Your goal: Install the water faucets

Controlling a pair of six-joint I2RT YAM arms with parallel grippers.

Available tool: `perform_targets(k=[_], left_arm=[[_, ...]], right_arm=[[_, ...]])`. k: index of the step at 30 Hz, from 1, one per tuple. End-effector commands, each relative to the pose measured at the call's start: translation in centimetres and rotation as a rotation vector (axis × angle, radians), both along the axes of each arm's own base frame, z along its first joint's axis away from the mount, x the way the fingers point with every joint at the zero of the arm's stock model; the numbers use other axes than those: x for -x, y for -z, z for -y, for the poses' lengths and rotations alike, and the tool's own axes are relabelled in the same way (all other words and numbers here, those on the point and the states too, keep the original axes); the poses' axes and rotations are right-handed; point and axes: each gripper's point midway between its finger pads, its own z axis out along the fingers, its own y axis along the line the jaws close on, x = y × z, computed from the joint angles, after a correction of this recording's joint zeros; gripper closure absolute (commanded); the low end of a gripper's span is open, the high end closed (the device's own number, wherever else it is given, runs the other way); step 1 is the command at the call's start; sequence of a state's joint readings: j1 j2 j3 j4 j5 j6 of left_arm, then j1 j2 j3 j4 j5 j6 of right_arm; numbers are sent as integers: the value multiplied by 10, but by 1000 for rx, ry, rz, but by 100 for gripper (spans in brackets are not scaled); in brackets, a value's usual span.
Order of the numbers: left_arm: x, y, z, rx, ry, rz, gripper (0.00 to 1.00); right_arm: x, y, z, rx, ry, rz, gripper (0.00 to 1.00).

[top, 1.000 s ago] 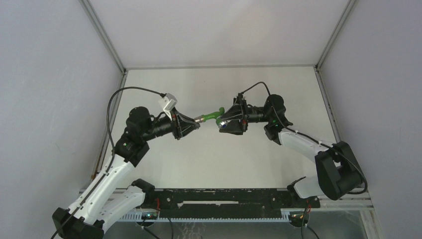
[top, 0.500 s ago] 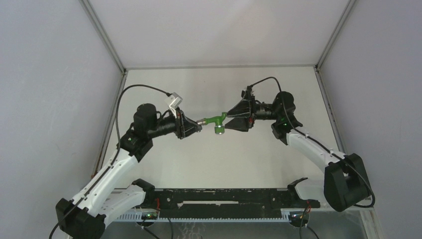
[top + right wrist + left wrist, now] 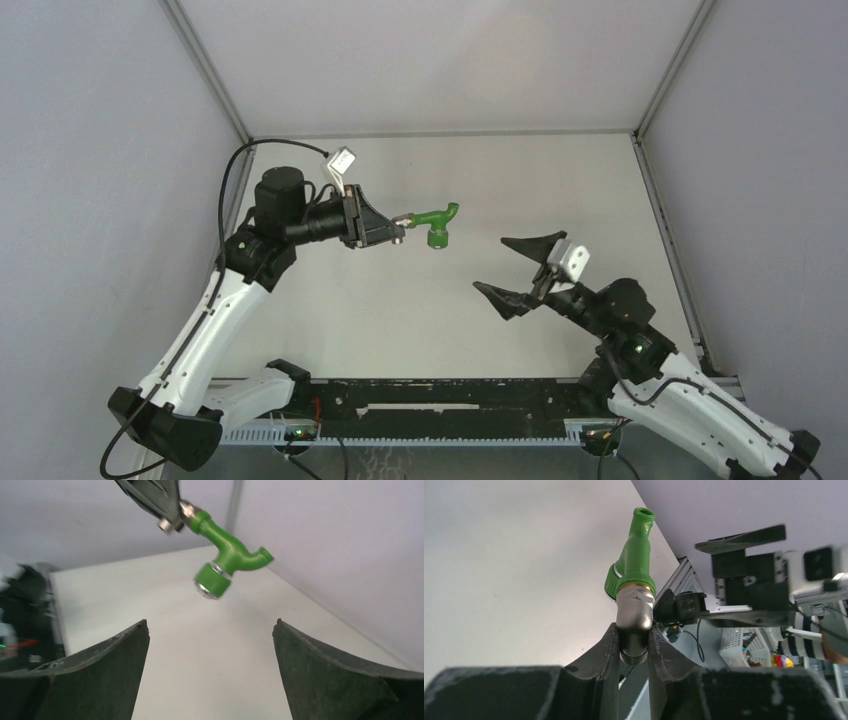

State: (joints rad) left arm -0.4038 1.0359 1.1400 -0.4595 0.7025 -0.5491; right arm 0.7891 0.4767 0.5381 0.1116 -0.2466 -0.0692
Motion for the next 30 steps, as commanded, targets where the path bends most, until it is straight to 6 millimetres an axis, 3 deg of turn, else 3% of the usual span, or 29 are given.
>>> perform_targets(k=[1, 5, 11, 16, 25, 30], left_arm=[[5, -32, 1, 61, -4, -37, 100], [4, -31, 4, 76, 5, -101, 100], [4, -30, 5, 85, 15, -123, 100], [6, -32, 5, 91, 26, -122, 100], [10, -34, 7, 107, 63, -139, 100], [11, -33, 8, 113, 73, -145, 100]], right_arm=[[-39, -4, 17, 226, 332, 423, 3], [-39, -3, -7, 393, 416, 650, 1], [-48, -15, -22, 456, 611, 901, 0], [-50, -9, -53, 528, 569, 993, 0], [-64, -3, -85, 617, 588, 1085, 0], [-75, -2, -89, 629, 659, 1099, 1]])
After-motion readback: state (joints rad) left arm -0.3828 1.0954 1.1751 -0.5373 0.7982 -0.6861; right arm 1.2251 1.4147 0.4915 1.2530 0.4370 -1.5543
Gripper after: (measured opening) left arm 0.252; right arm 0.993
